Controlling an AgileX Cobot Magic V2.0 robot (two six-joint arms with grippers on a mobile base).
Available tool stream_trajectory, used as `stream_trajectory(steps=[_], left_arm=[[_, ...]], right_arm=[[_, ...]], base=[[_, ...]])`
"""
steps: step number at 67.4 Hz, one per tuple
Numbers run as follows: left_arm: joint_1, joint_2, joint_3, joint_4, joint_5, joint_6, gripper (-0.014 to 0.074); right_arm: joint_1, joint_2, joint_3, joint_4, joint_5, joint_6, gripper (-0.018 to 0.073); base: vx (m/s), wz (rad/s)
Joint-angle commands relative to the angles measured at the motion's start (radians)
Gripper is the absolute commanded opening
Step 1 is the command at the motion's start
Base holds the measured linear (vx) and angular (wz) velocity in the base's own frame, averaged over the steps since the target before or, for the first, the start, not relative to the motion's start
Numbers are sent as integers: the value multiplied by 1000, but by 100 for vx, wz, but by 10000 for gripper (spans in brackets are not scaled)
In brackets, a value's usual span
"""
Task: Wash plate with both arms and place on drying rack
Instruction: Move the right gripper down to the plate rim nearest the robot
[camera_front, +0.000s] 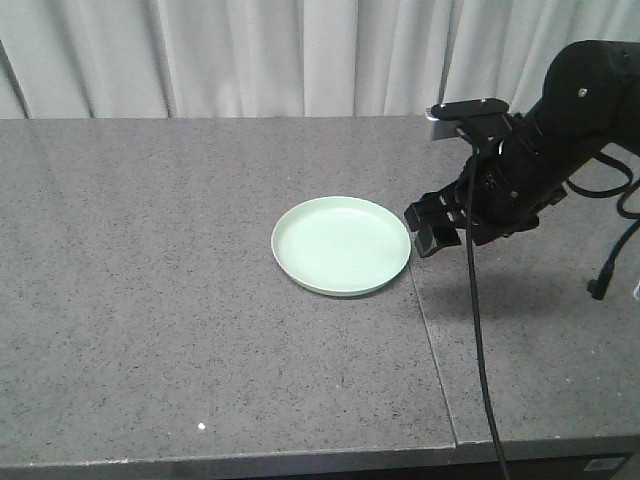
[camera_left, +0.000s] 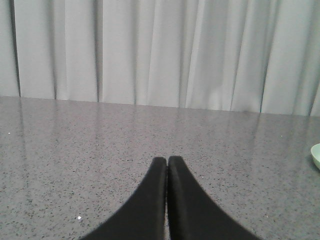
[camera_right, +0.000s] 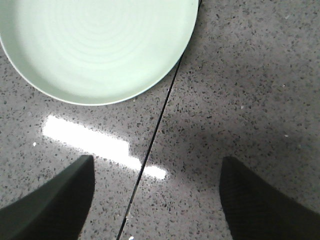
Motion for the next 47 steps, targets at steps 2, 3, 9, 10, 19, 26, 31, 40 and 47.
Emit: stream_trajectory(steps=[2, 3, 9, 10, 19, 26, 31, 40, 47], left_arm=[[2, -15, -26, -3, -76, -6, -6], [2, -15, -26, -3, -76, -6, -6], [2, -15, -26, -3, -76, -6, -6], [2, -15, -26, -3, -76, -6, -6], [2, -15, -26, -3, -76, -6, -6], [2, -15, -26, -3, -76, -6, -6], [2, -15, -26, -3, -76, -6, -6], [2, -15, -26, -3, -76, -6, -6], [2, -15, -26, -3, -76, -6, -6]], right_arm=[[1, 6, -60, 12, -30, -3, 484], [1, 15, -67, 13, -30, -3, 481], [1, 53, -98, 15, -30, -3, 470], [1, 59, -102, 15, -30, -3, 469], [1, 116, -149, 15, -40, -1, 468], [1, 161, -191, 14, -49, 20, 468], [1, 191, -217, 14, -59, 24, 468], [1, 242, -262, 15, -72, 37, 466], [1, 277, -287, 25, -79, 48, 466]], base=[[0, 0], [0, 0], [0, 0], [0, 0], [0, 0], [0, 0], [0, 0], [0, 0], [0, 0]])
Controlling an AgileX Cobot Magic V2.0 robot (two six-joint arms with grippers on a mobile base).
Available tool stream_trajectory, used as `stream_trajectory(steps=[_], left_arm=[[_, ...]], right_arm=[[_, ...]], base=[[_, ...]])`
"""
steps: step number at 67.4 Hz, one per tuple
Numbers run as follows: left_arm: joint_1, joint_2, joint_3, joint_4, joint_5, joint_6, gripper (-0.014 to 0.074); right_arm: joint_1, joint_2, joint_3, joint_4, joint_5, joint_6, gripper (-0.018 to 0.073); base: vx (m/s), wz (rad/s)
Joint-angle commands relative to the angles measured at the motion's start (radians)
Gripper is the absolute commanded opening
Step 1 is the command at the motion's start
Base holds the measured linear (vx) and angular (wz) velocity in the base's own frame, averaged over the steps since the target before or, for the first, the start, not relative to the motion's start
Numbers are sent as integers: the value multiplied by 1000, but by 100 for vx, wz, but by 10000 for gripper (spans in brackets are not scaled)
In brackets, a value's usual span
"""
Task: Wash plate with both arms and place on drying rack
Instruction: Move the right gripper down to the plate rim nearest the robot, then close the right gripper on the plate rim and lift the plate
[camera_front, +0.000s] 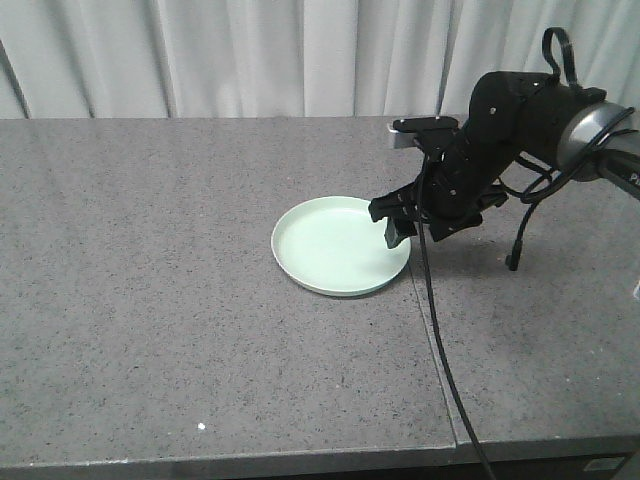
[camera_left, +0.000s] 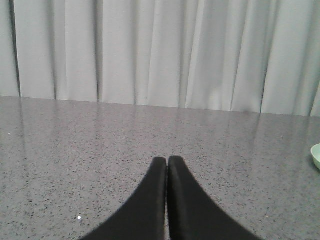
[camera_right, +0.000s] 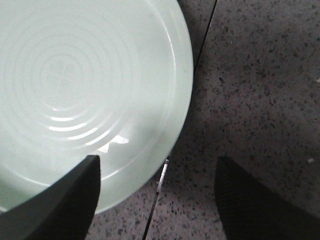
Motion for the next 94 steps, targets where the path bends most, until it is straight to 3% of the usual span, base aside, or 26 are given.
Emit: stream_trajectory(steps=[1, 23, 66, 81, 94], left_arm=[[2, -15, -26, -3, -76, -6, -6], [2, -15, -26, -3, -76, -6, -6], [2, -15, -26, -3, -76, -6, -6], [2, -15, -26, -3, -76, -6, -6], [2, -15, -26, -3, -76, -6, -6]], right_arm=[[1, -26, -51, 20, -38, 8, 466], [1, 32, -60, 37, -98, 7, 420], [1, 53, -60, 34, -100, 7, -11], [1, 25, -59, 104, -42, 10, -8], [1, -43, -53, 108, -8, -10, -3]], base=[[0, 0], [0, 0], [0, 0], [0, 0], [0, 0]])
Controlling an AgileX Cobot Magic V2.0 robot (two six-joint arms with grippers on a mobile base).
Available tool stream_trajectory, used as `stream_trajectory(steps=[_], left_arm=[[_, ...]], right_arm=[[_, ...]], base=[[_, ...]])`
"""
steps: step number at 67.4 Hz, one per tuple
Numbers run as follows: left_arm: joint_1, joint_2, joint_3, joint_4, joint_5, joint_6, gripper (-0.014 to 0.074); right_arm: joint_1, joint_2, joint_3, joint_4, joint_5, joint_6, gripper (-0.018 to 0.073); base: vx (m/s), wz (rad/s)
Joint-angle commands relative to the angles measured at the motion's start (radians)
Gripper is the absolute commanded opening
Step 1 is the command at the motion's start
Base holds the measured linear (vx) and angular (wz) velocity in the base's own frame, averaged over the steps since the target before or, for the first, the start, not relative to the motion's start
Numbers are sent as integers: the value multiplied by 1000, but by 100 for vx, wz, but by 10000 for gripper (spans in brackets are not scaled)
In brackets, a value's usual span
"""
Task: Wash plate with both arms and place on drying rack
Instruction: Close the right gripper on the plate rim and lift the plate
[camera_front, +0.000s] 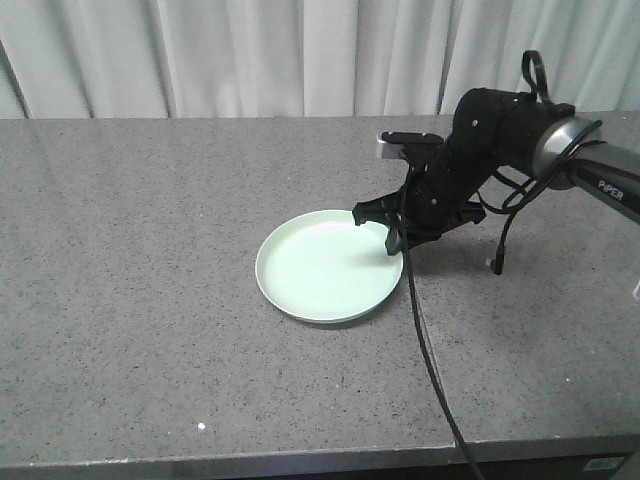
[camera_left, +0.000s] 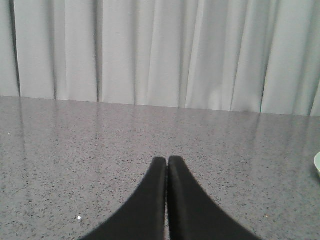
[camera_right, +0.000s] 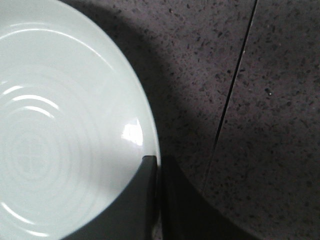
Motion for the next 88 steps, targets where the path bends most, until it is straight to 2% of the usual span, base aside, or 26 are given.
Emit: stream_trajectory(steps=[1, 16, 37, 55, 74, 88], left_arm=[[2, -15, -26, -3, -76, -6, -6], [2, -15, -26, -3, -76, -6, -6], [2, -15, -26, -3, -76, -6, -6], [2, -15, -26, -3, -76, -6, -6], [2, -15, -26, -3, -76, -6, -6], [2, -15, -26, -3, -76, -6, -6]], right_arm=[[-2, -104, -24, 13, -3, -22, -3], [-1, -201, 35, 35, -12, -53, -3], [-1, -372, 234, 198, -51, -200, -3], [4, -483, 383, 282, -64, -292, -3], [89, -578, 515, 286, -112, -310, -2], [89, -654, 542, 289, -101, -311, -2]], base=[[0, 0], [0, 0], [0, 0], [0, 0], [0, 0], [0, 0]])
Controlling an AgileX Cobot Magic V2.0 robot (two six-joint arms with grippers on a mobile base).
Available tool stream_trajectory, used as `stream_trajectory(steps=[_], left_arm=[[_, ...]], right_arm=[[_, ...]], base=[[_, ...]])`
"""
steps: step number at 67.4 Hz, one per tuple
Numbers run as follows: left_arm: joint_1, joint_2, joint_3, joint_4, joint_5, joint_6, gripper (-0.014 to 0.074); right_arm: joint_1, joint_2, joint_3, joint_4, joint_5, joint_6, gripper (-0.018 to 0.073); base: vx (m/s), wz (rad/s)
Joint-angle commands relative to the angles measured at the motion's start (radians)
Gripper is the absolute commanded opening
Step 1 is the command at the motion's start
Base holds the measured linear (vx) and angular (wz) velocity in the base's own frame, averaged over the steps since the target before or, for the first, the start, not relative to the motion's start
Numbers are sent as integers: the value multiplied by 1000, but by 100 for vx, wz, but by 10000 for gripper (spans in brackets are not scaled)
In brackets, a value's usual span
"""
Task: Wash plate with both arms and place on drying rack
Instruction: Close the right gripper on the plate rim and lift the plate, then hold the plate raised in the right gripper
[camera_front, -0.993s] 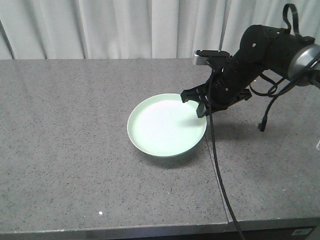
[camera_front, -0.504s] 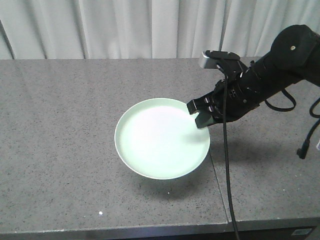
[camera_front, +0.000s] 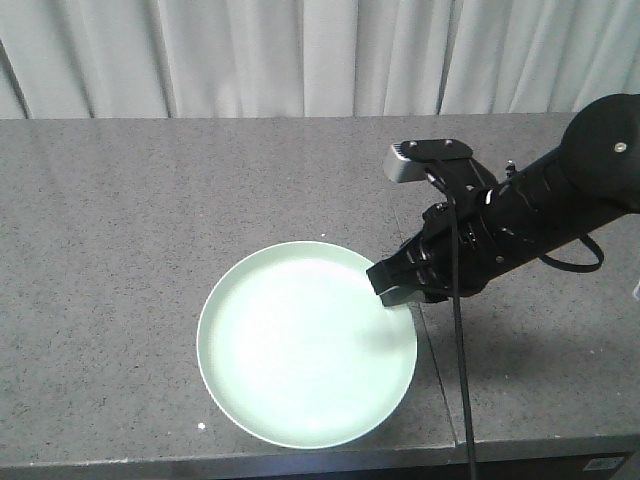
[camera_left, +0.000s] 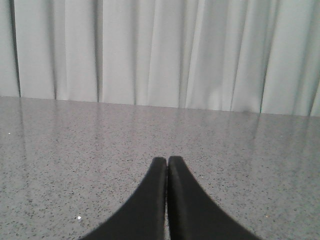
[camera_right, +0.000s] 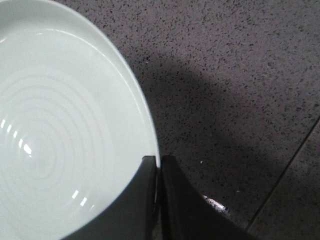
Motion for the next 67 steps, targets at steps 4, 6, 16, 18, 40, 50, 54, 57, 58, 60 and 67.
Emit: stream_trajectory(steps=[4, 6, 16, 18, 40, 50, 54, 57, 58, 60, 67], left_arm=[[2, -15, -26, -3, -76, -6, -6], [2, -15, -26, -3, -76, -6, -6], [2, -15, -26, -3, -76, -6, -6], [2, -15, -26, -3, -76, -6, -6], [2, -15, -26, -3, -76, -6, -6], [2, -15, -26, -3, -76, -6, -6], [2, -15, -26, -3, -76, -6, -6], [2, -15, -26, -3, -76, -6, -6], [2, -15, -26, -3, -76, -6, -6], [2, -15, -26, -3, -76, -6, -6], [2, -15, -26, -3, -76, -6, -6]], right_arm=[[-3, -91, -21, 31, -24, -8, -2], [-3, -104, -21, 31, -23, -8, -2], [-3, -142, -21, 31, -20, -8, -2], [-3, -148, -21, 31, -19, -8, -2], [-3, -160, -21, 31, 8, -7, -1], [-3, -160, -21, 31, 14, -7, -1], [-3, -160, -21, 31, 14, -7, -1], [-3, -160, -21, 31, 14, -7, -1], [-3, -160, -21, 31, 14, -7, -1], [-3, -160, -21, 31, 14, -7, -1], [-3, -160, -21, 31, 14, -7, -1]], base=[[0, 0], [0, 0], [0, 0], [0, 0], [0, 0], [0, 0], [0, 0], [0, 0], [0, 0], [0, 0], [0, 0]])
